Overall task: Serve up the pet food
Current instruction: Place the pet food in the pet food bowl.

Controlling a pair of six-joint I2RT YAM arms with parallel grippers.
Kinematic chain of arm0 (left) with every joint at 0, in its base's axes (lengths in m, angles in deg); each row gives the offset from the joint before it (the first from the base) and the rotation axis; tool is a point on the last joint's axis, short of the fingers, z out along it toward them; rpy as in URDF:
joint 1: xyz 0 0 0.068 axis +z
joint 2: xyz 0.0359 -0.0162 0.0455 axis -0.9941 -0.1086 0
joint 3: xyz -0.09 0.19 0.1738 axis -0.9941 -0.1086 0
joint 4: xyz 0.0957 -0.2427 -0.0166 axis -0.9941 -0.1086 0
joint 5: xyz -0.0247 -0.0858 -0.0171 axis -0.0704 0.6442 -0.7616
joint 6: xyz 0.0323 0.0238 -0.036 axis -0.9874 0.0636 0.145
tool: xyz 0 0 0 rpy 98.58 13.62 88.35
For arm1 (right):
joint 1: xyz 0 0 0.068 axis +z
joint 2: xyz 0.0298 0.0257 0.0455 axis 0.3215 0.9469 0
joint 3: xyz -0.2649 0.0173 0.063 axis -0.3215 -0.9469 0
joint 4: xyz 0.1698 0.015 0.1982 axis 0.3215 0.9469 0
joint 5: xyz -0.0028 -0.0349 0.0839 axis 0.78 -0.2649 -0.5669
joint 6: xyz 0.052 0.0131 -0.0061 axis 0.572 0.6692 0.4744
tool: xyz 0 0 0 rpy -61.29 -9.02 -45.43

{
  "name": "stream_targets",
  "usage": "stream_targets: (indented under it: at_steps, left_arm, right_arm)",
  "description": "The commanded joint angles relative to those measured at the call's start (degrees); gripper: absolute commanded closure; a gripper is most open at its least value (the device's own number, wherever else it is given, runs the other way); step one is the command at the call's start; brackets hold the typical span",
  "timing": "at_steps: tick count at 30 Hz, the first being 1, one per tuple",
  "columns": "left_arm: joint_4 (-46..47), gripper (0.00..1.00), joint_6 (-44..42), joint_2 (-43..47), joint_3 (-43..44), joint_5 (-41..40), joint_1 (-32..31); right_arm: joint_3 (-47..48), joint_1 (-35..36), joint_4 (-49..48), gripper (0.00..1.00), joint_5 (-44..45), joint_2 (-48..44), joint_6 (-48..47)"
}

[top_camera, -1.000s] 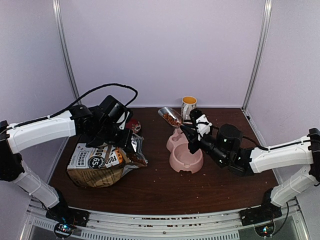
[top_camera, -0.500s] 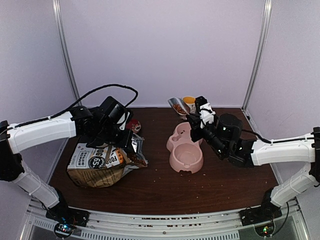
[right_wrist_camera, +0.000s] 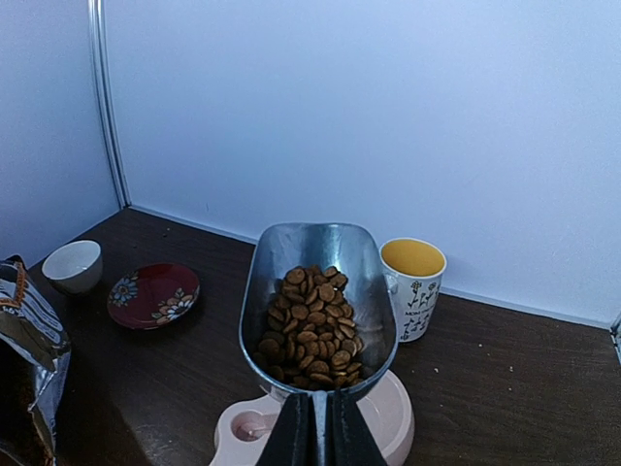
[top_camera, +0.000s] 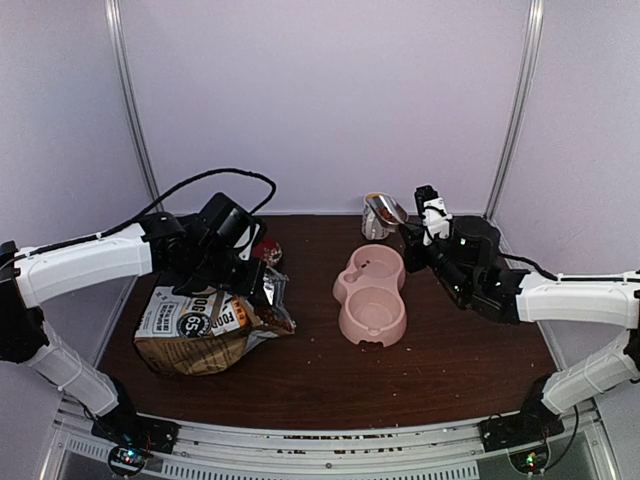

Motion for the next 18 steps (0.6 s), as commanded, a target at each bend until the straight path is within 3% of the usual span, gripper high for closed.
stream_targets:
  at_steps: [1, 18]
  left_arm:
    - [8.55, 1.00, -0.86, 1.42, 0.09, -0.47, 0.35]
    - [10.98, 1.00, -4.26, 1.35, -0.76, 0.37, 0.35]
  right_arm:
    - [-2.16, -0.46, -1.05, 1.00, -0.61, -2.84, -0.15]
    - [-9.48, 0.62, 2.84, 1.00, -9.86, -10.00, -4.53]
